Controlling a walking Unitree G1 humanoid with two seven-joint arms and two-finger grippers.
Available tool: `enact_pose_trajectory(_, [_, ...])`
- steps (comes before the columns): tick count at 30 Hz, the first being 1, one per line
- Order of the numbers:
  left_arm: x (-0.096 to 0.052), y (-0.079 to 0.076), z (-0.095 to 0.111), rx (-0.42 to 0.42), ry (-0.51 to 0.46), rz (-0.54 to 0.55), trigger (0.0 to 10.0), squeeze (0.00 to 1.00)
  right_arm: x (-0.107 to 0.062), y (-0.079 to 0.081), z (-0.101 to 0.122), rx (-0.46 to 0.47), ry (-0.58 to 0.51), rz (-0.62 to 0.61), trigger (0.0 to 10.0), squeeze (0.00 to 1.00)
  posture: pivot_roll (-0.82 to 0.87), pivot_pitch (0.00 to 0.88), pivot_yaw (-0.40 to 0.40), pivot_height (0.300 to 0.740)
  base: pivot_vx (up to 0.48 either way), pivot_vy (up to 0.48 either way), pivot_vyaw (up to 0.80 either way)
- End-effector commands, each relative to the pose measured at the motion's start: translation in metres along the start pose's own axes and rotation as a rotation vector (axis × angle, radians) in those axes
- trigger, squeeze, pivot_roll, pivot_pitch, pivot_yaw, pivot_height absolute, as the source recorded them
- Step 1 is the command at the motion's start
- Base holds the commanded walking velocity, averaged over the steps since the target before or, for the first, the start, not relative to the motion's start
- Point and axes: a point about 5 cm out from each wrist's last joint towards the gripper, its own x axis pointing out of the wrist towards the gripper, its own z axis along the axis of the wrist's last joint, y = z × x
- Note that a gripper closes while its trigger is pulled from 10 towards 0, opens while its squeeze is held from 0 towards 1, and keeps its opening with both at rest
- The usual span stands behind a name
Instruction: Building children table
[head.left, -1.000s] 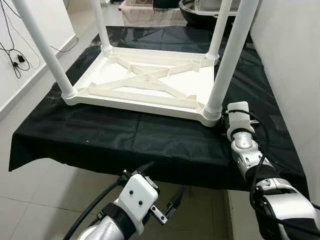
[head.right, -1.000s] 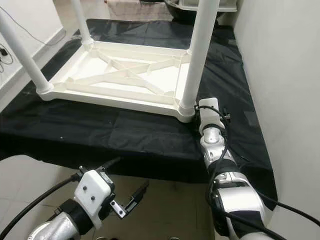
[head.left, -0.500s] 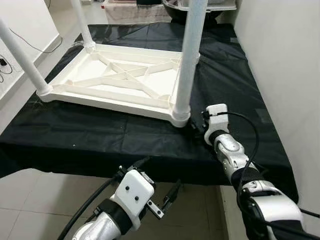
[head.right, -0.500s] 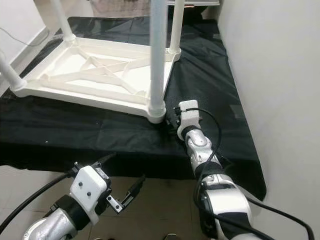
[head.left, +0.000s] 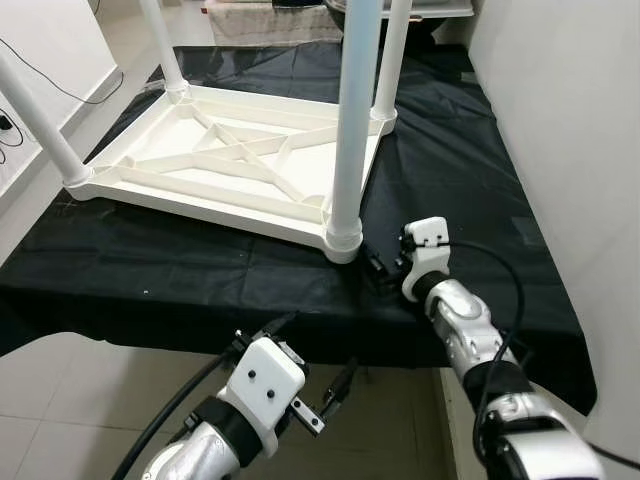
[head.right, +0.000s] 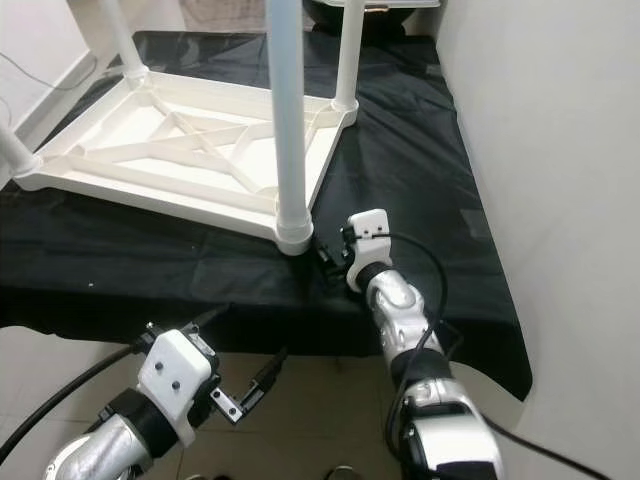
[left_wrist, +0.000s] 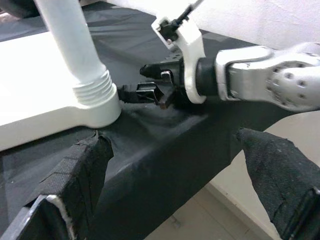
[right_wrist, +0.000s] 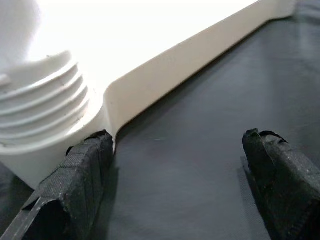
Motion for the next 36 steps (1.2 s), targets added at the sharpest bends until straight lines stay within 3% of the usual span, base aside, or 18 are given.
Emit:
enact_pose_trajectory(1, [-0.001, 0.0, -0.006, 0.003, 0.029, -0.007, 10.0, 0.0, 0.004, 0.025, 0.002, 0.023, -0.007, 0.107, 10.0, 0.0, 0.06, 0.217, 0.013, 0.734, 0.0, 0.0, 0.0])
enact_pose_trajectory(2, [-0.001, 0.0, -0.006, 0.004, 0.028, -0.005, 10.0, 0.0, 0.002, 0.036, 0.01, 0.035, -0.035, 0.14, 10.0, 0.0, 0.05, 0.215, 0.013, 0.734, 0.0, 0.0, 0.0])
enact_pose_trajectory(10, [-0.001, 0.001, -0.007, 0.007, 0.029, -0.001, 10.0, 0.0, 0.0, 0.039, 0.02, 0.001, -0.067, 0.129, 10.0, 0.0, 0.05, 0.207, 0.01, 0.734, 0.0, 0.0, 0.0])
enact_pose_trajectory(16, [-0.001, 0.002, -0.012, 0.014, 0.049, 0.027, 10.0, 0.0, -0.008, 0.014, 0.015, -0.053, -0.034, 0.013, 10.0, 0.0, 0.05, 0.193, 0.007, 0.734, 0.0, 0.0, 0.0])
enact_pose_trajectory(25, [-0.011, 0.009, -0.027, 0.006, 0.122, 0.135, 10.0, 0.0, -0.025, -0.001, 0.013, -0.036, -0.01, -0.056, 10.0, 0.0, 0.03, 0.165, 0.013, 0.734, 0.0, 0.0, -0.52])
enact_pose_trajectory(27, [-0.021, 0.016, -0.038, -0.024, 0.177, 0.258, 10.0, 0.0, -0.035, 0.002, 0.013, -0.038, -0.01, -0.074, 10.0, 0.0, 0.02, 0.149, 0.012, 0.734, 0.0, 0.0, -0.77])
enact_pose_trajectory(32, [-0.032, 0.021, -0.043, -0.056, 0.209, 0.378, 10.0, 0.0, -0.042, 0.017, 0.01, -0.015, -0.023, -0.07, 10.0, 0.0, 0.02, 0.126, 0.01, 0.734, 0.0, 0.0, -0.41])
enact_pose_trajectory(36, [-0.036, 0.016, -0.048, -0.084, 0.23, 0.409, 10.0, 0.0, -0.042, 0.03, 0.002, 0.017, -0.008, -0.045, 10.0, 0.0, 0.03, 0.102, 0.0, 0.734, -0.108, 0.0, 0.0])
